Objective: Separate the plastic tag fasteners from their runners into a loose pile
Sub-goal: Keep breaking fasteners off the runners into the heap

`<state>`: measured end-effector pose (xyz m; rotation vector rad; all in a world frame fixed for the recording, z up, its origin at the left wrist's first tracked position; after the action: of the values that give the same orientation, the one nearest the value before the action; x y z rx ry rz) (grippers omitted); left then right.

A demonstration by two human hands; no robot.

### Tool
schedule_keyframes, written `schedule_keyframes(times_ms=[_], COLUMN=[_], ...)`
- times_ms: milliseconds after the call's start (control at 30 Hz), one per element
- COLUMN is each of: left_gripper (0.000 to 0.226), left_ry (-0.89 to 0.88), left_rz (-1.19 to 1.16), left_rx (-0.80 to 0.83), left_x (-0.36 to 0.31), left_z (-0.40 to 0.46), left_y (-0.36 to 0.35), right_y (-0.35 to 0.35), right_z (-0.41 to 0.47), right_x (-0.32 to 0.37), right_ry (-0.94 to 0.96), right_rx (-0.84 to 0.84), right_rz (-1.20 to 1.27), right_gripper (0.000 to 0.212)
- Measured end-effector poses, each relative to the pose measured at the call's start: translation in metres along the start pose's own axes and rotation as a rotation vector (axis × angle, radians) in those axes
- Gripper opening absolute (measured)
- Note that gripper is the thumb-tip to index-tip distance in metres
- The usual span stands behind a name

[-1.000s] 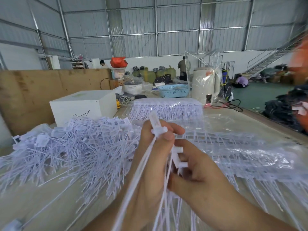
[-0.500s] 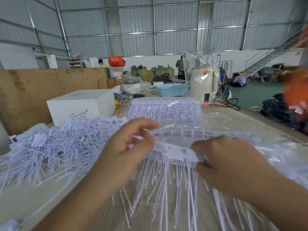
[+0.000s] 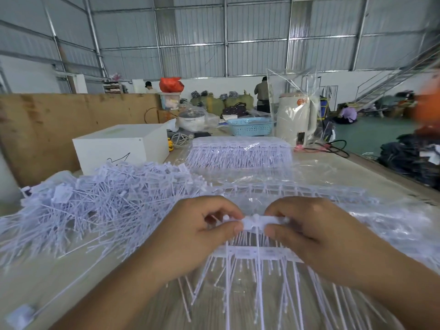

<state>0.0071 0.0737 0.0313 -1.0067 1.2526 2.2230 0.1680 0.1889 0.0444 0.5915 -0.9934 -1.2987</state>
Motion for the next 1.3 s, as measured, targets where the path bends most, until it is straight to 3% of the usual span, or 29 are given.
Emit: schedule_keyframes(times_ms=[100, 200, 367, 467, 533, 700, 800, 1100, 1200, 1300], left_gripper=[0.01, 0.009, 0.008, 0.02, 0.029, 0.056, 0.062, 0.054, 0.054, 0.05], left_ry=[0.045, 0.112, 0.075, 0.084, 0.105, 0.124, 0.126, 0.143, 0.264, 0.288], left_rz=[-0.285, -0.533, -0.441, -0.409, -0.391, -0.423, -0.481, -0.532, -0.519, -0.53], left_rx=[0.064, 0.309, 0.679, 0.759, 0.611, -0.075, -0.312, -0.422, -0.511, -0.438], left_x=[-0.003, -0.007, -0.013, -0.014, -0.012, -0.014, -0.023, -0.02, -0.005, 0.007], left_z=[0.001, -0.003, -0.014, -0.018, -0.014, -0.006, -0.008, -0.011, -0.003, 0.001], left_y=[0.002, -0.001, -0.011, -0.013, -0.016, -0.023, -0.025, -0.027, -0.016, 0.0], right_y=[0.001, 0.002, -0.004, -0.004, -0.005, -0.011, -0.017, -0.022, -0.021, -0.017], right_z=[-0.001, -0.002, -0.002, -0.002, 0.0, 0.002, 0.004, 0.003, 0.002, 0.001], right_x=[-0.005, -0.005, 0.002, 0.005, 0.005, 0.009, 0.014, 0.022, 0.022, 0.021], right_ry=[-0.028, -0.024, 0.043, 0.067, 0.044, -0.019, -0.057, -0.094, -0.112, -0.081], right_rx=[-0.056, -0.055, 0.007, 0.027, 0.01, -0.144, -0.28, -0.349, -0.347, -0.31], right_rz=[0.232, 0.437, 0.471, 0.443, 0.457, 0.38, 0.313, 0.243, 0.185, 0.286], right_gripper=[0.014, 0.012, 0.018, 0.017, 0.017, 0.027, 0.03, 0.026, 0.033, 0.039])
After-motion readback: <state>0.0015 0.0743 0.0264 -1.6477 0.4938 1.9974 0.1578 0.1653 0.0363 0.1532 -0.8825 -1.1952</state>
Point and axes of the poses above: each hand's wrist, its own z-axis towards the middle knuckle, its own y-axis out of the back of the hand, x = y × z, the point moved 4 cm from there along z, towards the middle knuckle, and after that the axes turned 8 degrees about y, right-handed, at the moved point
